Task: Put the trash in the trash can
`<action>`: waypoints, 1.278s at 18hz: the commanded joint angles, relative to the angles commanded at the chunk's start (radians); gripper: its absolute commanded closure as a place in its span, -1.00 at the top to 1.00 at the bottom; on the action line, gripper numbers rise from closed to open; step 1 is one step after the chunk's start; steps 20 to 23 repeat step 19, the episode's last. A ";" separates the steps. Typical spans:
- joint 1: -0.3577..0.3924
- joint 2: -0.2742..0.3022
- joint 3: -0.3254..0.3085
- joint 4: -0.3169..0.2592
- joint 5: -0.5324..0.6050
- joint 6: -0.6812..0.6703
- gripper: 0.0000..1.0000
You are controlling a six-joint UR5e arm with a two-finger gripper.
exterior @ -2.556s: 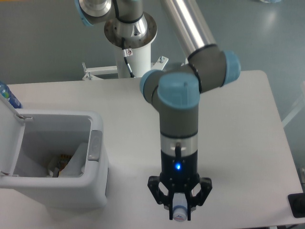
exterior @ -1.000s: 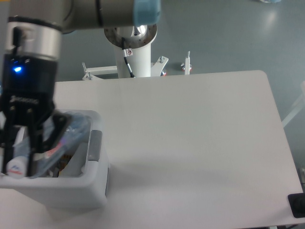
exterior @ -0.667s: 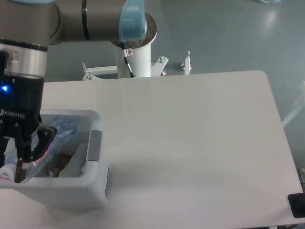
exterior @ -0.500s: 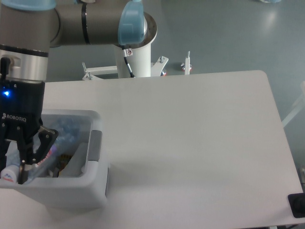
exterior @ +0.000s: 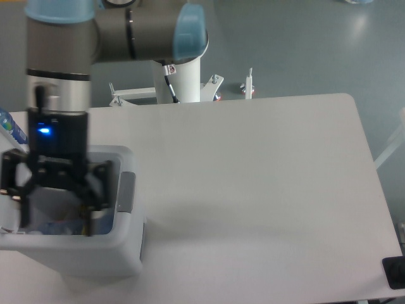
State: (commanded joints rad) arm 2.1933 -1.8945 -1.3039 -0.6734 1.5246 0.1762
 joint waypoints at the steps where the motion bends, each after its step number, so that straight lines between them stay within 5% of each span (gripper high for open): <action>1: 0.034 -0.002 -0.005 -0.003 0.012 0.031 1.00; 5: 0.115 0.003 -0.014 -0.009 0.045 0.134 1.00; 9: 0.209 0.090 -0.116 -0.021 0.054 0.262 1.00; 16: 0.305 0.192 -0.160 -0.293 0.057 0.591 1.00; 23: 0.330 0.199 -0.156 -0.302 0.051 0.600 1.00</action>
